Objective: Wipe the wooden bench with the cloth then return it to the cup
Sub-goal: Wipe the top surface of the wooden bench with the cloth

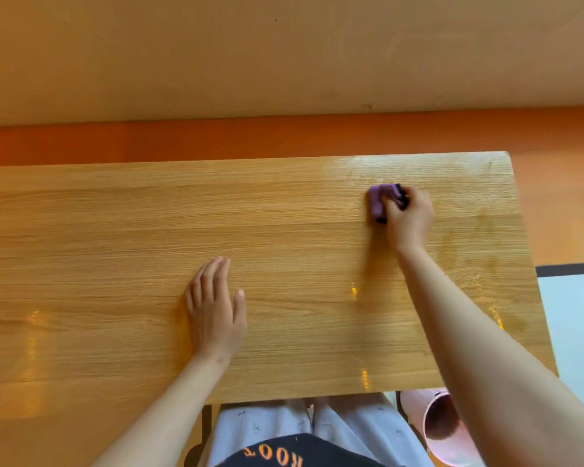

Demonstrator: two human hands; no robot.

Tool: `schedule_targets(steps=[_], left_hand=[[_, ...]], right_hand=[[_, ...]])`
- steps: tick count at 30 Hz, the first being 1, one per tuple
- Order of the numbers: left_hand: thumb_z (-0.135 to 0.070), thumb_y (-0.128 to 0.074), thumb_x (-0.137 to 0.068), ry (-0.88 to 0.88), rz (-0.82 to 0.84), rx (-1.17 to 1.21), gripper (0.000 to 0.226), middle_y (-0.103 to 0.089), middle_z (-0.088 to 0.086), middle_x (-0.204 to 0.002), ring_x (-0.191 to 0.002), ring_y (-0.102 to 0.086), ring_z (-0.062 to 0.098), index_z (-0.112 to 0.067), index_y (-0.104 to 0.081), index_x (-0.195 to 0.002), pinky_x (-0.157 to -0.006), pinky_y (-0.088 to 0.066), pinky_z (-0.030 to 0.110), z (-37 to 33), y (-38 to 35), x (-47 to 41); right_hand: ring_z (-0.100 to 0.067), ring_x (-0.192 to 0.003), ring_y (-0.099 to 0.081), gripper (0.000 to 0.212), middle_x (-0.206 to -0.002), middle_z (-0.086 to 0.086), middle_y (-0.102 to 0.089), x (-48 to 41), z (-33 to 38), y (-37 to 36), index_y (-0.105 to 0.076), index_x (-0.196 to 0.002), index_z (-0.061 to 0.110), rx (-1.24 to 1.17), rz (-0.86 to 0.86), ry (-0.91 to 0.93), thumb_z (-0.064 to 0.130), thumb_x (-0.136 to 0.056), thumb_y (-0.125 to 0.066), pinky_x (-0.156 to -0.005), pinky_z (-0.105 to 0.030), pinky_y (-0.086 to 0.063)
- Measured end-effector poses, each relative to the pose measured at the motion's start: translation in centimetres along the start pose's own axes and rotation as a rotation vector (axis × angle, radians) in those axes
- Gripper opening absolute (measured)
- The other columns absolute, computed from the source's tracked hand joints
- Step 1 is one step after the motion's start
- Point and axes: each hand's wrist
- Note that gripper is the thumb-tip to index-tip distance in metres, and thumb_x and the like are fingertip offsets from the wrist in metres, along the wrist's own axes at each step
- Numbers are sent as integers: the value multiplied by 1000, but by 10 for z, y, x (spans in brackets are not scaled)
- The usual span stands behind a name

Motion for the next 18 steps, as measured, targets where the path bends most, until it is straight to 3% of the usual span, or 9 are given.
schedule_targets(steps=[3, 7, 9, 14, 18], left_hand=[[-29, -41, -87, -45, 21, 31, 54, -46, 11, -142, -133, -35, 27, -7, -46, -136, -108, -25, 45, -45, -20, -16], [-28, -43, -87, -48, 41, 18, 56, -45, 11, -144, -135, -32, 26, -5, -44, -137, -111, -21, 42, -81, -47, -41], [-28, -44, -86, -36, 34, -38, 56, -46, 11, -143, -135, -33, 26, -4, -45, -137, -112, -20, 41, -86, -54, -46], [-28, -44, -85, -28, 31, -122, 58, -44, 9, -145, -137, -33, 26, -5, -43, -139, -113, -20, 40, -88, -55, -45], [-29, -43, -85, -8, 35, -127, 59, -44, 9, -145, -137, -34, 27, -5, -43, -139, -114, -24, 42, -89, -56, -47]], right_hand=[[-31, -97, -60, 28, -103, -17, -64, -29, -26, 29, -66, -104, 6, 6, -54, -118, 24, -83, -65, -86, -36, -44], [-29, -95, -60, 26, -101, -15, -65, -38, -31, 36, -66, -101, 8, 18, -102, -165, 27, -82, -66, -83, -34, -44], [-29, -96, -59, 23, -102, -14, -64, -25, -16, 19, -66, -101, 7, -5, -64, -112, 21, -82, -66, -83, -32, -42], [-18, -90, -48, 12, -96, -8, -58, 7, 42, -44, -65, -93, 9, -77, 226, 181, 13, -82, -63, -76, -23, -33], [-15, -89, -46, 11, -95, -6, -55, -7, 35, -38, -65, -93, 7, -131, 211, 193, 12, -83, -63, -72, -17, -29]])
Point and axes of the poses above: each hand's wrist, its own x-axis away from the middle knuckle, its own y-axis out of the back of the hand, z = x × y
